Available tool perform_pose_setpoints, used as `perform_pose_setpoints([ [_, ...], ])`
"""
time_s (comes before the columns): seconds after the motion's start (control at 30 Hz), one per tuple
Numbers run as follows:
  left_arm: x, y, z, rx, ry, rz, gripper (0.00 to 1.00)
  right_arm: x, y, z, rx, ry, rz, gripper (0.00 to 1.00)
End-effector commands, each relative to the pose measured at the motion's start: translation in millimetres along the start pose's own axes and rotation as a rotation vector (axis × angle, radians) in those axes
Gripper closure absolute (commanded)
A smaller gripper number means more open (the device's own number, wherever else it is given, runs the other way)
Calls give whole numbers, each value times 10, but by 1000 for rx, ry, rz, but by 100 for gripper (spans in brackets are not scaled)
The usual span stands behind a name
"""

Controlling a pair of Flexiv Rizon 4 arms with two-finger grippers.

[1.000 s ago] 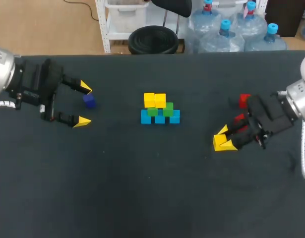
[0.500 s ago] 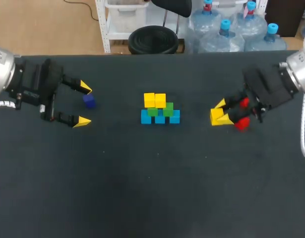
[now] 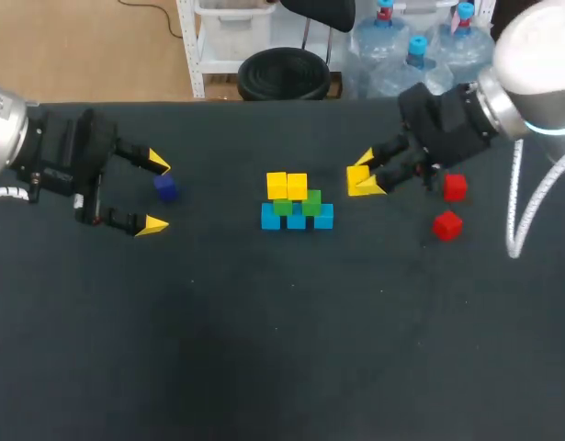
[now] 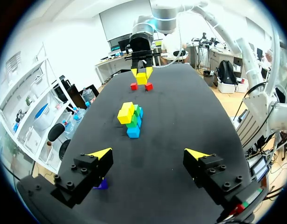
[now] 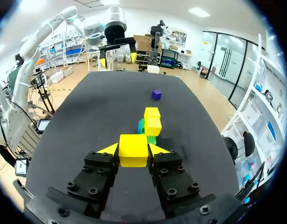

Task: Place the blue cubes, place green cubes on the blue cubes, place the yellow cubes on the green cubes, then place the red cubes on the yellow cubes, and place purple cube on the red cubes.

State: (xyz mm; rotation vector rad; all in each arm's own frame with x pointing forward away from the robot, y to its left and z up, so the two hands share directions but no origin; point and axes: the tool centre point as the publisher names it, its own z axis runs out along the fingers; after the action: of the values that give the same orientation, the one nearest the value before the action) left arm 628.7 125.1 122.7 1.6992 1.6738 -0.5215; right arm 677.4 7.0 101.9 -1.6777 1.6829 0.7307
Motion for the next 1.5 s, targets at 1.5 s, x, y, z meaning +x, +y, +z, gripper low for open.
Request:
perform_pose_setpoints([
  [1.5,15,-8,-3,-3,-6,3,0,-11,-303,621,-31,-21,22,100],
])
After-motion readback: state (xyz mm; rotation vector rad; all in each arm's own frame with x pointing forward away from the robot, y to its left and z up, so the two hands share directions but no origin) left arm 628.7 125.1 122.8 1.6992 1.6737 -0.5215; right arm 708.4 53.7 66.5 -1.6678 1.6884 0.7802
